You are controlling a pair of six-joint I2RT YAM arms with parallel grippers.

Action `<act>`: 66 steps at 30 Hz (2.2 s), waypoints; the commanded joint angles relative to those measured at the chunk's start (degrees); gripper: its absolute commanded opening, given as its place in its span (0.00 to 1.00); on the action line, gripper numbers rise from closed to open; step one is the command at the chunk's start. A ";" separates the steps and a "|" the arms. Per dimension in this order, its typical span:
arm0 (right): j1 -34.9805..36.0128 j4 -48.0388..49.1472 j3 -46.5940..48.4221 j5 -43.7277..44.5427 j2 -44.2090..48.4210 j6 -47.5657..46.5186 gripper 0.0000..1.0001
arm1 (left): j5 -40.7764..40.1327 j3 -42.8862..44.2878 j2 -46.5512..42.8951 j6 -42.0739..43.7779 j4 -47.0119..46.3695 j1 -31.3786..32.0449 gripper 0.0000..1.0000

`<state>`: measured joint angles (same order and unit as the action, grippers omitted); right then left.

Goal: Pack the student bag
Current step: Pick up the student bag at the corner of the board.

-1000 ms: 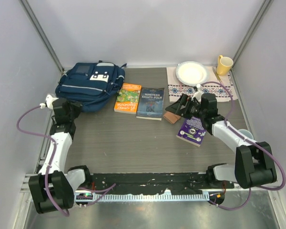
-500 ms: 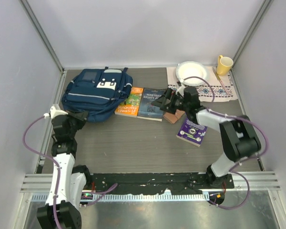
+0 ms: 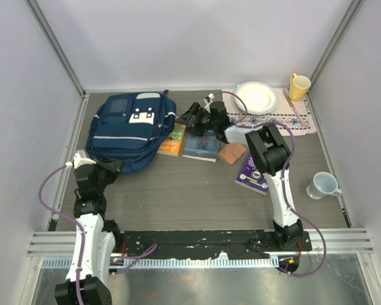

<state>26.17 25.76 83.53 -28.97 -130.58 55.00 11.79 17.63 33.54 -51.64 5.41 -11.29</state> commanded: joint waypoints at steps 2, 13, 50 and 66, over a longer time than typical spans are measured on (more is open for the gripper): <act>1.86 2.20 11.12 0.32 -6.08 1.60 0.94 | 9.65 -1.54 -1.46 -0.13 -4.97 0.39 0.00; 3.62 -3.43 2.87 15.43 5.33 -7.62 0.88 | 11.32 -3.47 -1.64 0.84 -4.71 0.39 0.00; 5.55 -12.66 35.02 0.41 -4.25 -15.09 0.01 | 7.47 0.47 -0.40 8.57 -2.69 0.39 0.00; 5.73 1.74 -10.38 0.84 39.95 -26.96 0.01 | -3.09 24.56 0.39 17.01 11.20 0.39 0.00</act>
<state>30.04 15.49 79.57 -19.94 -104.97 31.83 13.82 35.86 35.59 -40.05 22.22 -10.59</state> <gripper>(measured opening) 0.061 0.118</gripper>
